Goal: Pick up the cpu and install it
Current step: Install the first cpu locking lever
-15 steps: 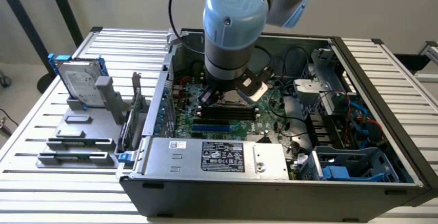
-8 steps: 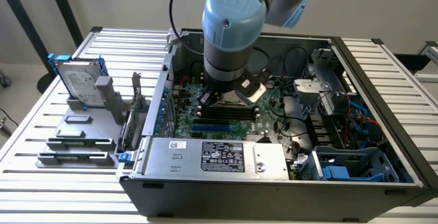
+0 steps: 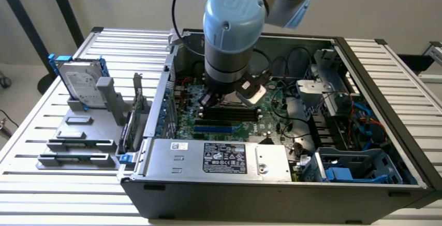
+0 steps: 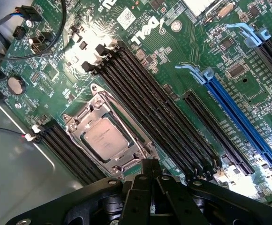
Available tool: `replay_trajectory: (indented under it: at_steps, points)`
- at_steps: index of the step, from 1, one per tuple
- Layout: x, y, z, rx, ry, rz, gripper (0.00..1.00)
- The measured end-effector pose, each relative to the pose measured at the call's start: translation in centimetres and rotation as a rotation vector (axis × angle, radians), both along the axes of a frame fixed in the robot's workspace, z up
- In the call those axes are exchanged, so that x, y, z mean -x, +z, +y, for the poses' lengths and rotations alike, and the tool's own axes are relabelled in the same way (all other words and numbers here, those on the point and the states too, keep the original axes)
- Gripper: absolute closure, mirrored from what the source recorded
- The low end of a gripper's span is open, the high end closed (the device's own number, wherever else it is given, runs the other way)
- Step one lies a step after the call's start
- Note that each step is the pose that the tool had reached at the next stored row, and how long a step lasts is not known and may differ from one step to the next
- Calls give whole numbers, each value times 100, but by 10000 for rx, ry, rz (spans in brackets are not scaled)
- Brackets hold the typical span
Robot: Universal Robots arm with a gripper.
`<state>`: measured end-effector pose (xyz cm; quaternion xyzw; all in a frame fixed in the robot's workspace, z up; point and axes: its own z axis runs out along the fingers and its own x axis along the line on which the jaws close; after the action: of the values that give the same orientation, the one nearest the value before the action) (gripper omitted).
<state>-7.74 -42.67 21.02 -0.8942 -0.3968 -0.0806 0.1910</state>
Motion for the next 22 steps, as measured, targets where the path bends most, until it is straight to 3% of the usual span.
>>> replay_trajectory:
  at_steps: [12, 22]
  points:
    - [21, -112, 26, 132, 7, 52, 89]
    - [25, -186, 72, 189, 8, 78, 89]
